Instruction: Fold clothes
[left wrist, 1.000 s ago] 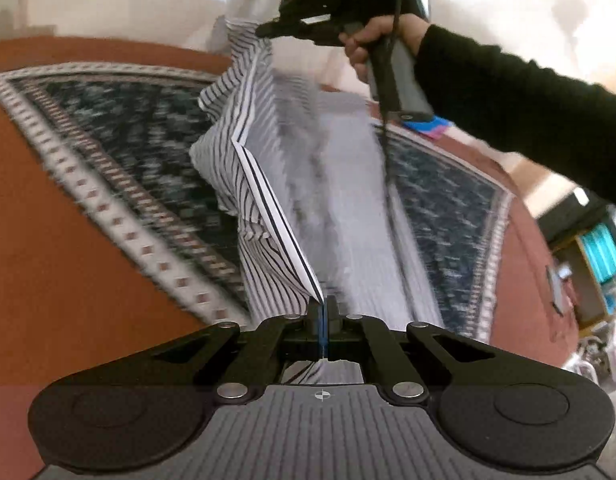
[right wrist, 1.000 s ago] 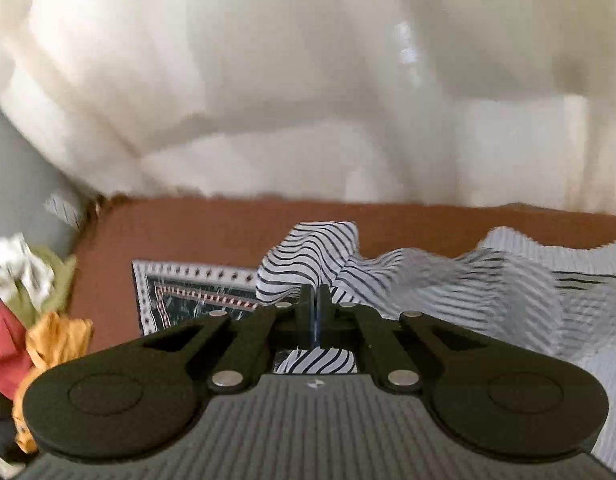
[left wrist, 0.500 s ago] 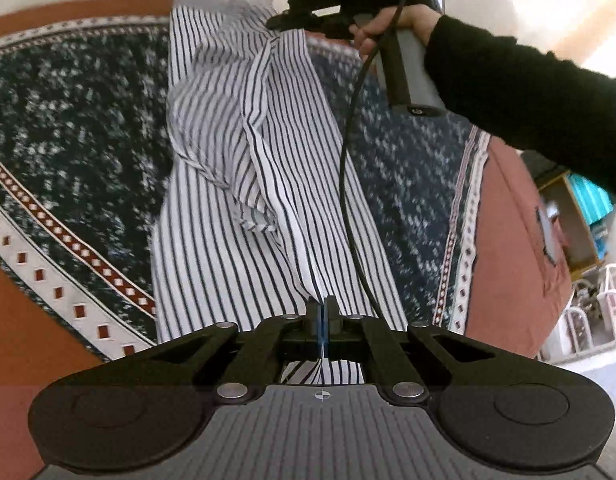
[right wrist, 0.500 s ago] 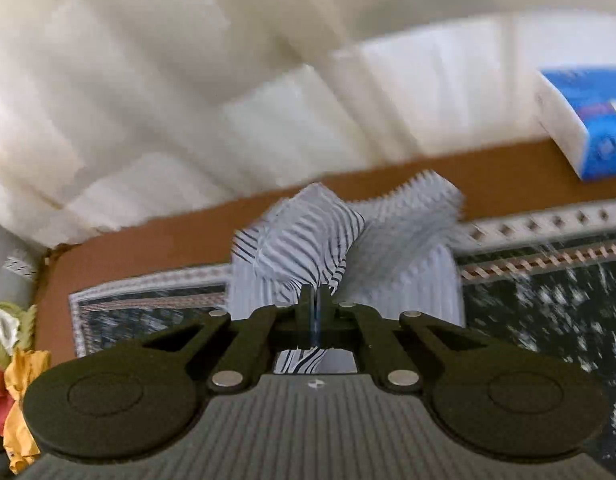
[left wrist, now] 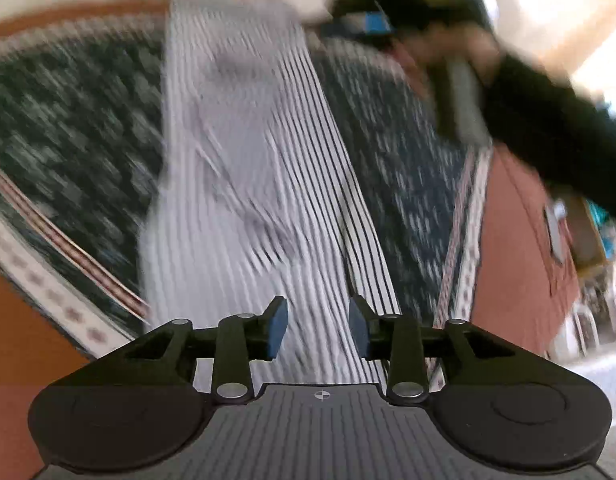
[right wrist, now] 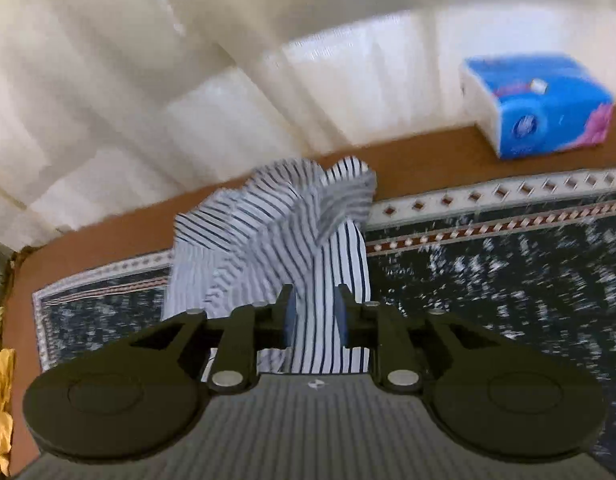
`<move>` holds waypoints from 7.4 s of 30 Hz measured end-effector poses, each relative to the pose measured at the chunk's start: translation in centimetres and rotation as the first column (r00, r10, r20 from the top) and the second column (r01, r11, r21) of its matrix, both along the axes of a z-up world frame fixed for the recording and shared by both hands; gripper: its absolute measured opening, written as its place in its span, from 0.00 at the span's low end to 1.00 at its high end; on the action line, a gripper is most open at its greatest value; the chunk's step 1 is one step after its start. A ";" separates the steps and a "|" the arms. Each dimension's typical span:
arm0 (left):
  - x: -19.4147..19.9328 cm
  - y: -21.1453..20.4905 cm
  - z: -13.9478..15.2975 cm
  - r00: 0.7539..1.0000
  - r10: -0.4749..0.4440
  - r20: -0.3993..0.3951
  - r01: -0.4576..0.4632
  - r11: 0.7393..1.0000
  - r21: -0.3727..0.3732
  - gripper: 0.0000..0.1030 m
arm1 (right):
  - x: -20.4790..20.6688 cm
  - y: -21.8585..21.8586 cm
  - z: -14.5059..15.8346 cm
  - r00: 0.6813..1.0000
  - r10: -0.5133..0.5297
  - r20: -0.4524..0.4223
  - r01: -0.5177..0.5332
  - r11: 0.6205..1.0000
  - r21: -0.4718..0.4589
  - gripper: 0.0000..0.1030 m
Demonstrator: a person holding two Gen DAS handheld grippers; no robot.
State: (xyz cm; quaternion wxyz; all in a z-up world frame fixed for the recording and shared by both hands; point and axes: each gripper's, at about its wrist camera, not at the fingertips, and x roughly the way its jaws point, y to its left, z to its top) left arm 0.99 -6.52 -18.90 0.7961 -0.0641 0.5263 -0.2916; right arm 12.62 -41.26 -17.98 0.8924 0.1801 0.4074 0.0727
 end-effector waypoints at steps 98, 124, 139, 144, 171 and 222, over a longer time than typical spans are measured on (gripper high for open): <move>-4.7 7.2 -3.1 0.966 0.069 -0.249 -0.065 0.998 0.023 0.00 | -25.9 6.1 -4.2 0.882 0.309 -0.356 -0.248 0.946 0.207 0.01; -5.4 7.9 -4.1 0.961 0.136 -0.240 -0.124 0.990 0.061 0.61 | -28.5 2.5 -5.0 0.898 0.312 -0.312 -0.289 0.950 0.117 0.45; -5.7 6.9 -5.5 0.954 -0.075 -0.290 0.068 0.997 -0.033 0.40 | -29.2 5.3 -6.3 0.889 0.260 -0.377 -0.220 0.964 0.148 0.23; -6.0 6.5 -5.1 0.954 -0.123 -0.272 0.110 0.992 -0.063 0.08 | -29.2 4.6 -6.5 0.882 0.279 -0.379 -0.201 0.951 0.234 0.03; 11.7 5.8 -1.3 0.942 0.277 -0.189 -0.324 0.898 -0.297 0.06 | -12.7 -2.5 -4.8 0.981 0.074 -0.177 0.032 0.847 0.530 0.03; 13.7 -2.4 -2.8 0.991 0.118 -0.056 -0.118 0.993 0.009 0.43 | -9.6 5.4 -4.1 0.956 0.210 -0.203 -0.244 0.956 -0.160 0.44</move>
